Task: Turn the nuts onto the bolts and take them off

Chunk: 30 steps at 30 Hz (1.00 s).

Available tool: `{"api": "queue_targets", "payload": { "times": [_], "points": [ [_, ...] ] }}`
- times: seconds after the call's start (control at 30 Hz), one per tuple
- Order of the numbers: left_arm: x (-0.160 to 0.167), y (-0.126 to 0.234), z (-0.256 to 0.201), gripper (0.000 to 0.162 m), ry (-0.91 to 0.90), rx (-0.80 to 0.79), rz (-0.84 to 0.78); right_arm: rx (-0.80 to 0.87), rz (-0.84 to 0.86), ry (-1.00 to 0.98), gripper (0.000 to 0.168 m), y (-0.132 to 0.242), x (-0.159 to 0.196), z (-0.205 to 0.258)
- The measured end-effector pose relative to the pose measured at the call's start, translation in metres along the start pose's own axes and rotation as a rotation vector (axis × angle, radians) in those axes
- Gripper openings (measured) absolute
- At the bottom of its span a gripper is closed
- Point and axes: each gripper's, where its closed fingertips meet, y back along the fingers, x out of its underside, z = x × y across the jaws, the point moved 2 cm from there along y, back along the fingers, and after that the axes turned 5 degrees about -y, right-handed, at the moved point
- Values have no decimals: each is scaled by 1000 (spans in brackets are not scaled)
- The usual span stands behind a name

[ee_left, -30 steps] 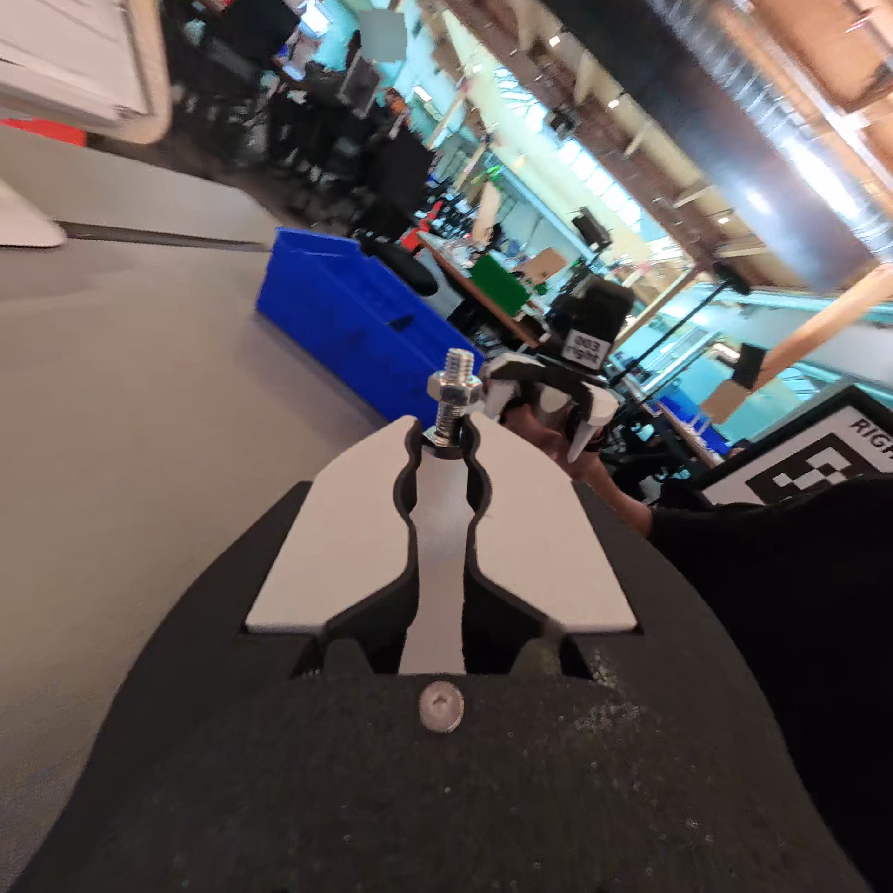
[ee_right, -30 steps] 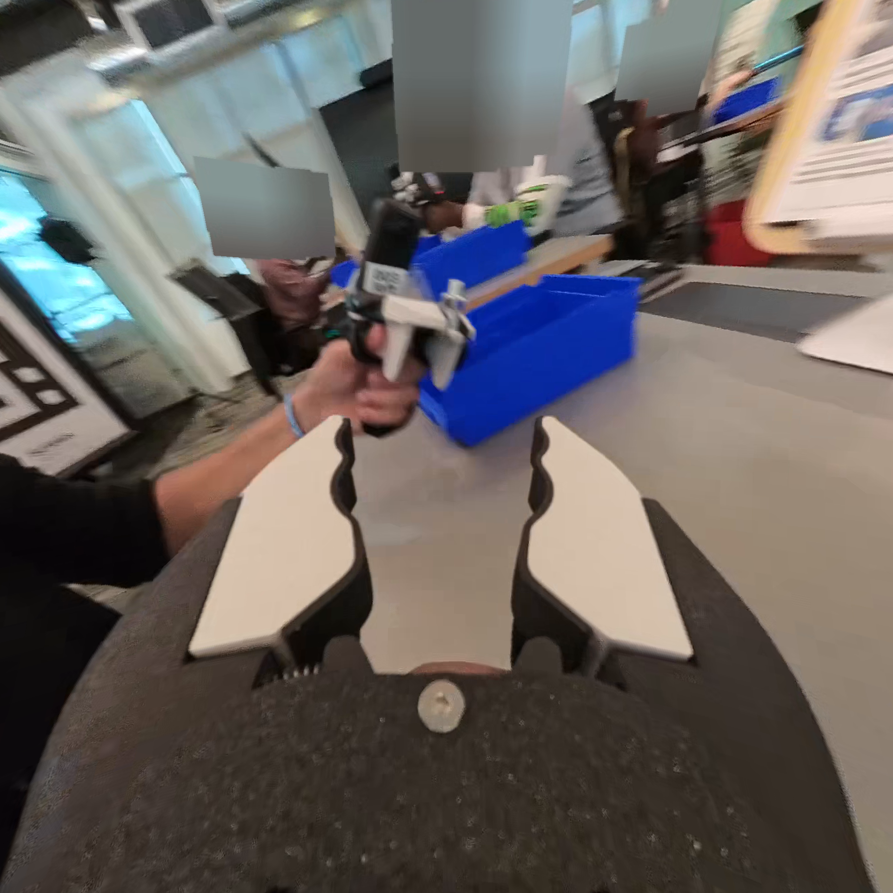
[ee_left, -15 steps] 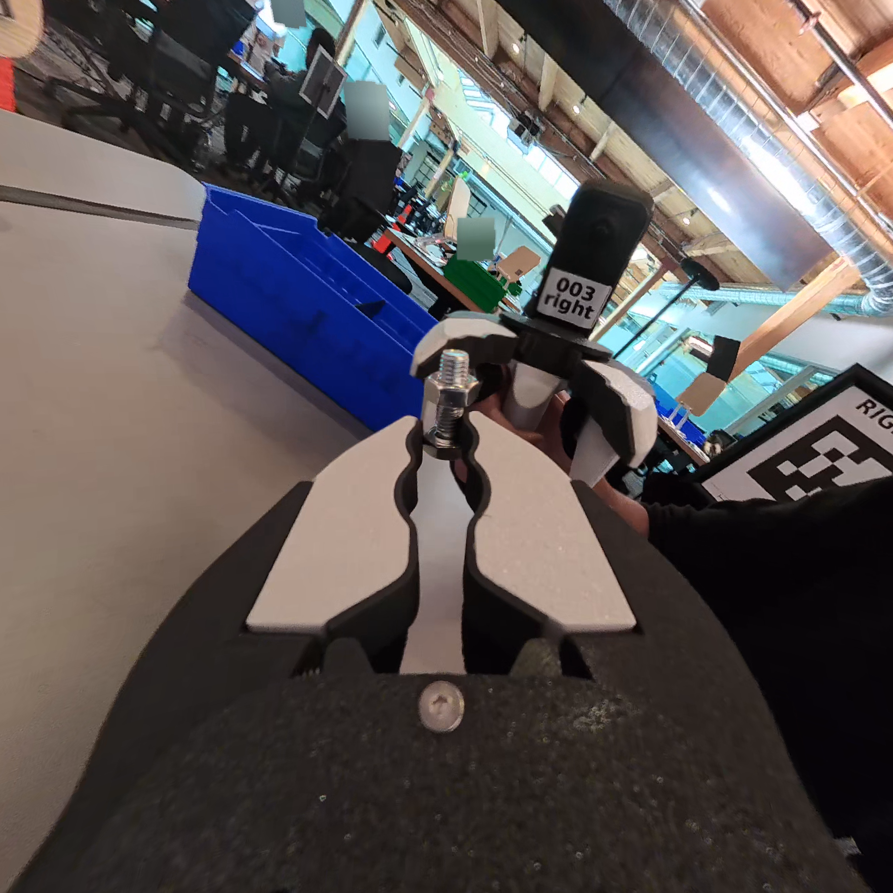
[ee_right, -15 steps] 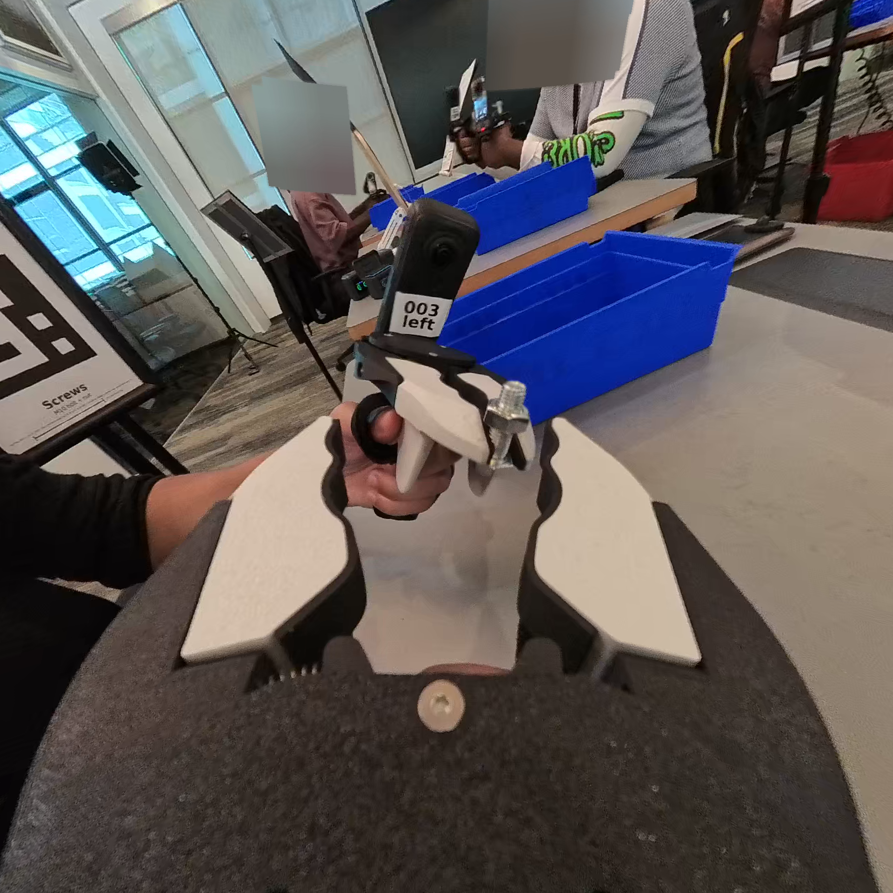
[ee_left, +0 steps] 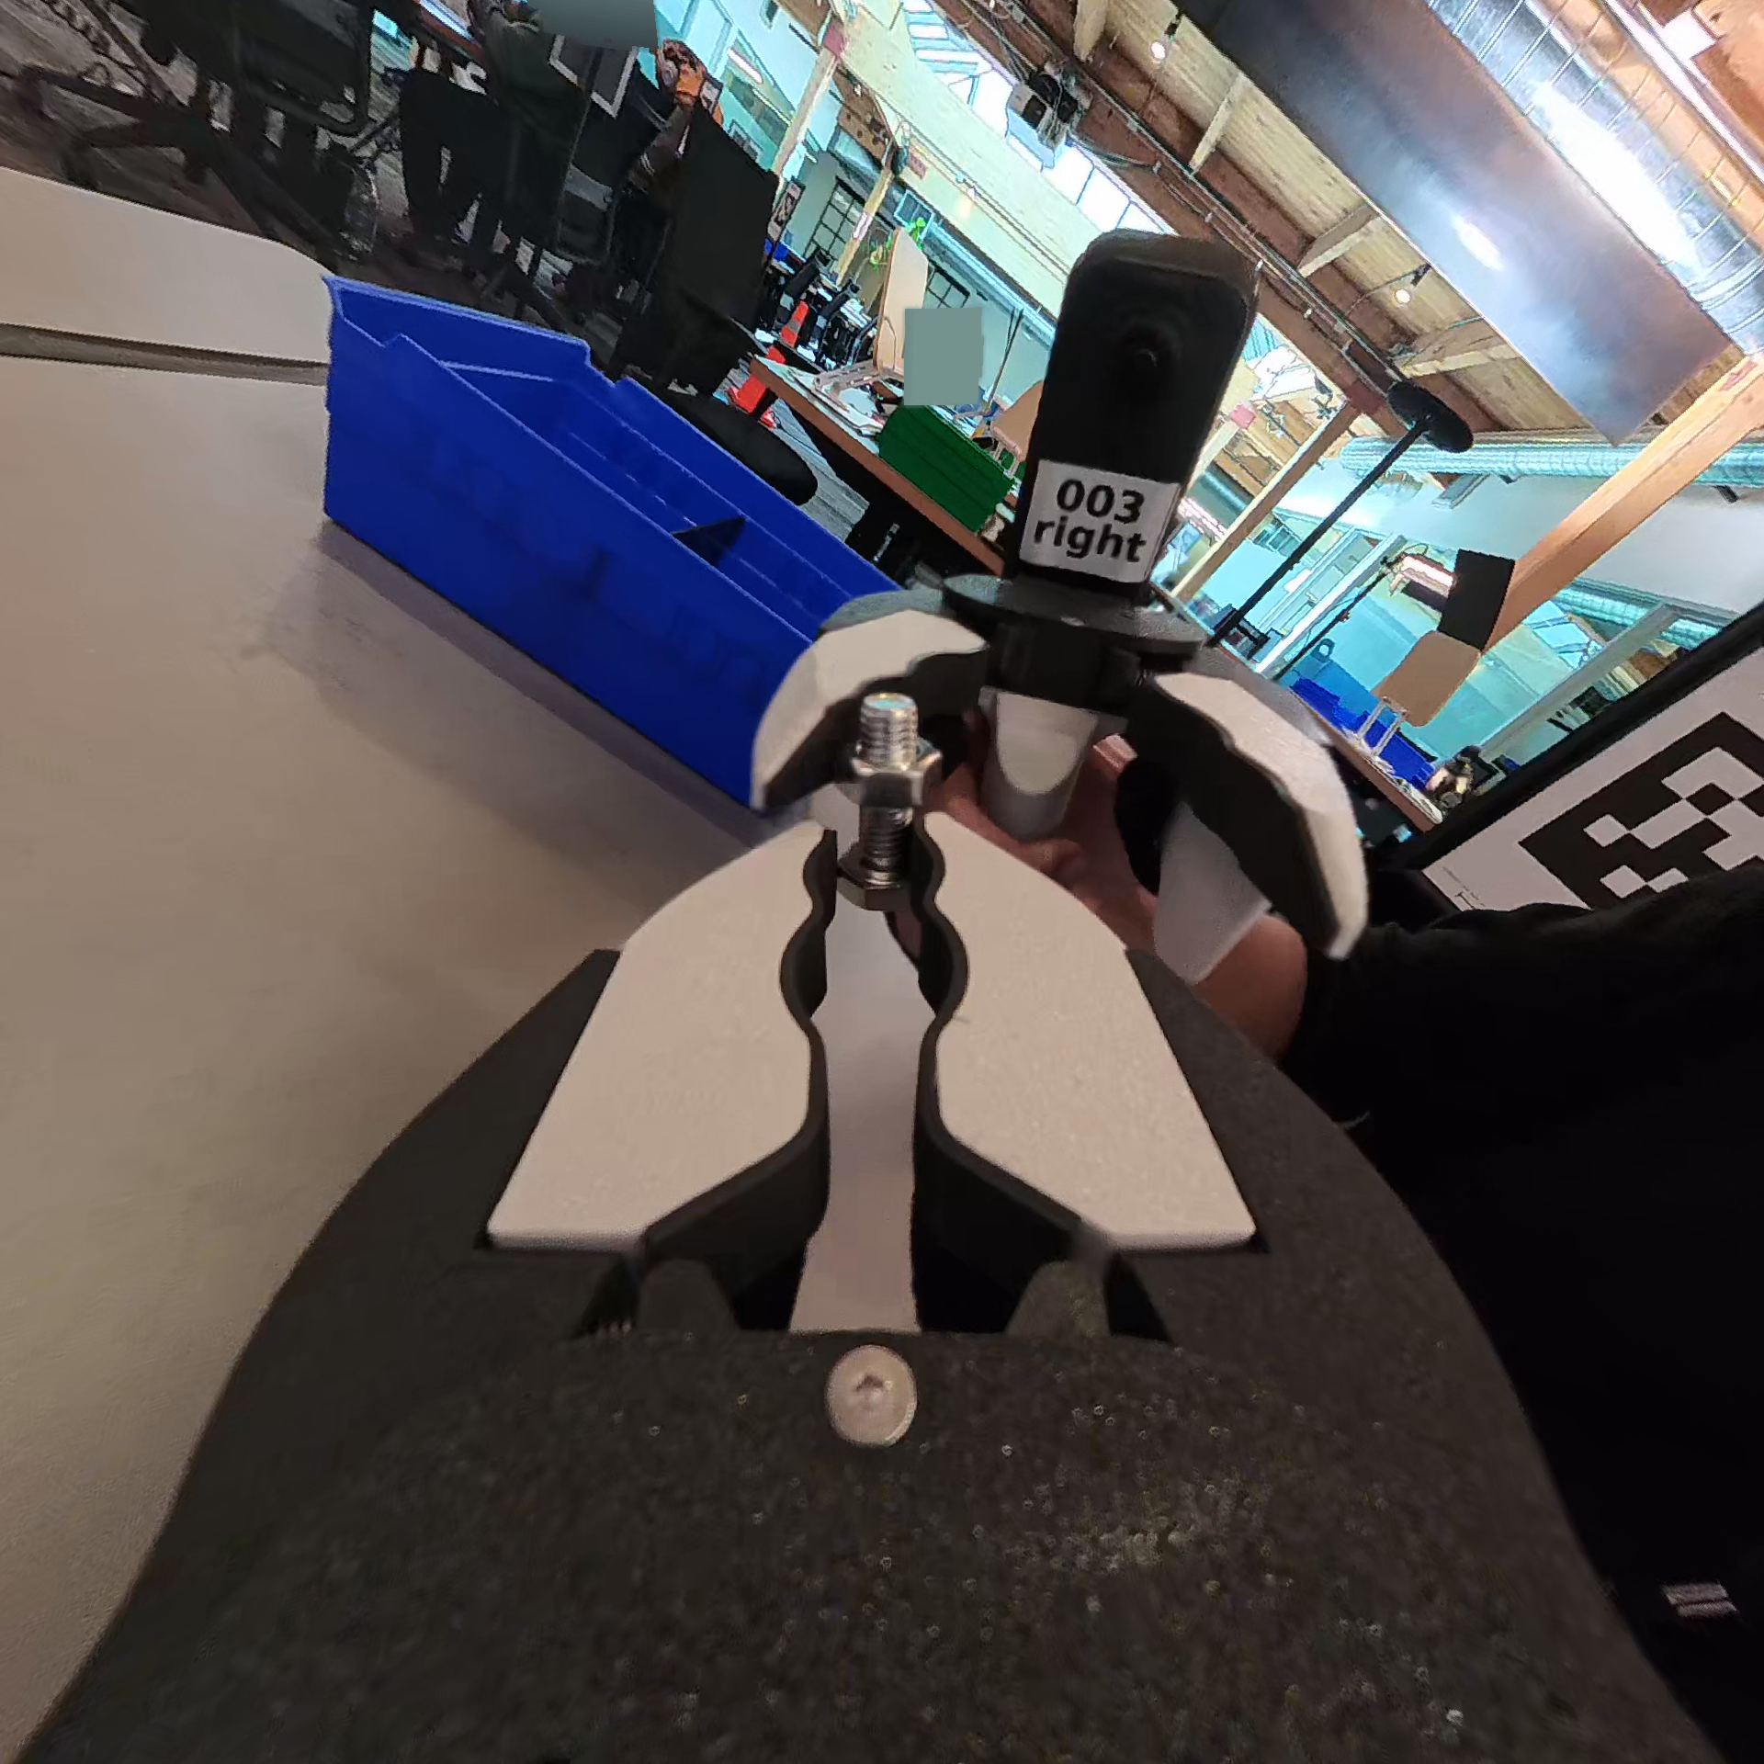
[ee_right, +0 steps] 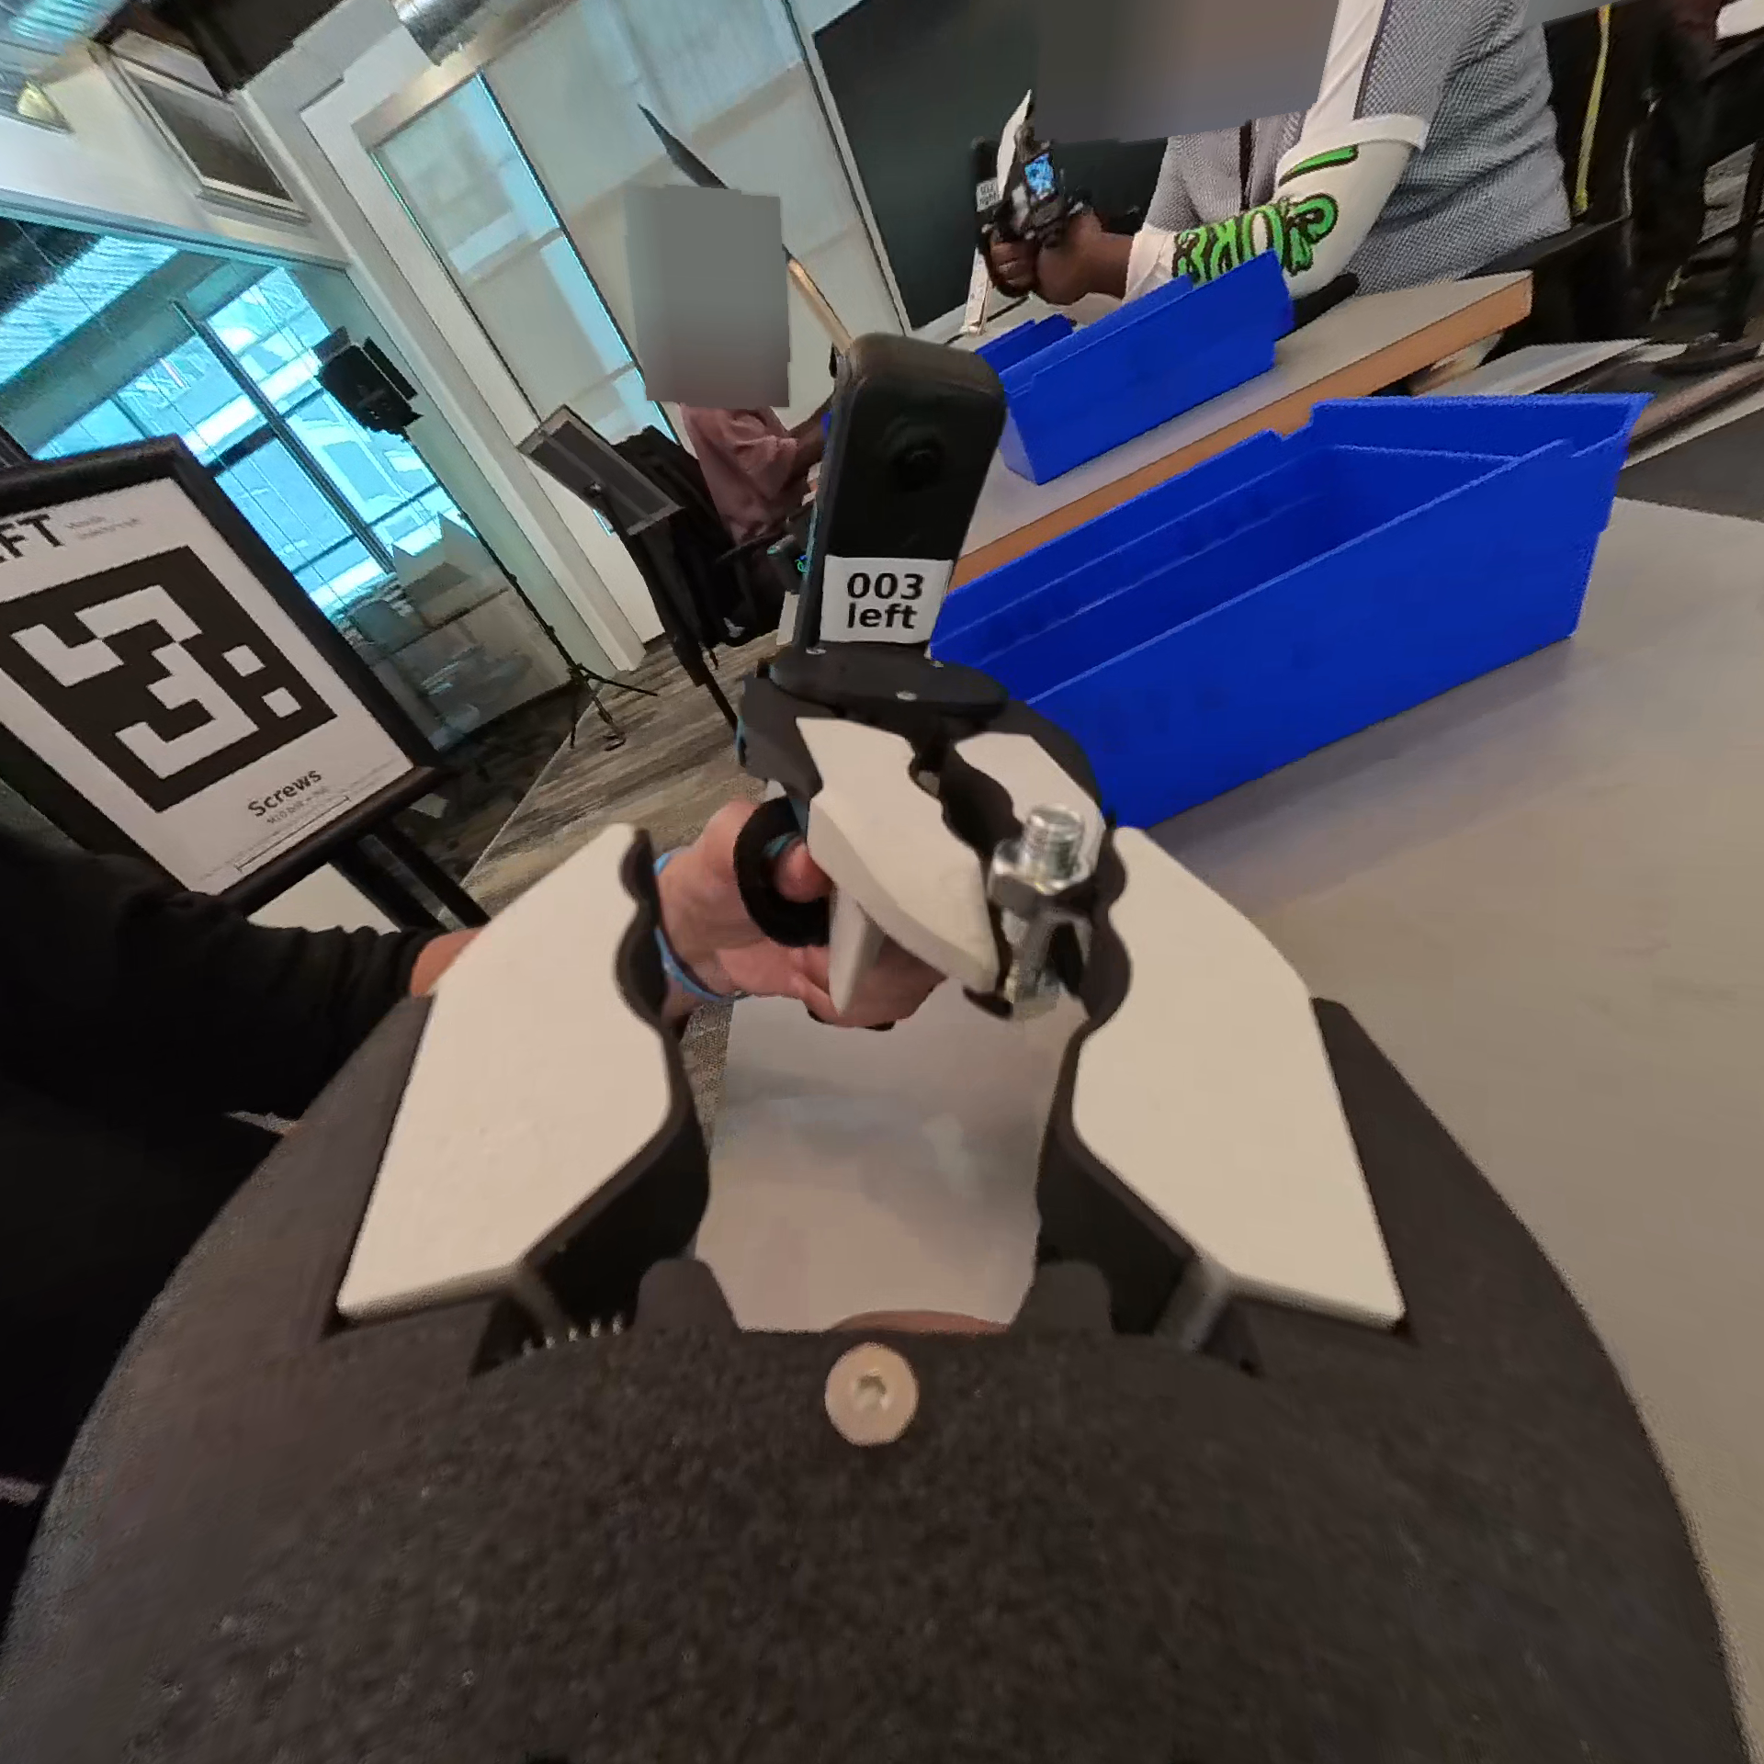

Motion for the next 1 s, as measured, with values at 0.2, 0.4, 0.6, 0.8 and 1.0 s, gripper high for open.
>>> {"api": "queue_targets", "payload": {
  "times": [0.2, 0.4, 0.6, 0.8, 1.0],
  "points": [
    [1, -2, -5, 13, -27, 2, 21, 35, -33, -18, 81, 11, 0, -14],
    [1, 2, -3, 13, -20, 5, 18, -39, 14, 16, 87, 6, 4, 4],
    [4, -4, -6, 8, -37, -1, 47, -16, -23, -3, 87, 5, 2, -7],
    [1, 6, 0, 8, -55, -26, 33, -60, -4, 2, 85, 23, -1, 0],
    [6, -1, -4, 8, -196, -51, 48, -88, -4, -11, 92, -5, 4, 2]
  ]
}}
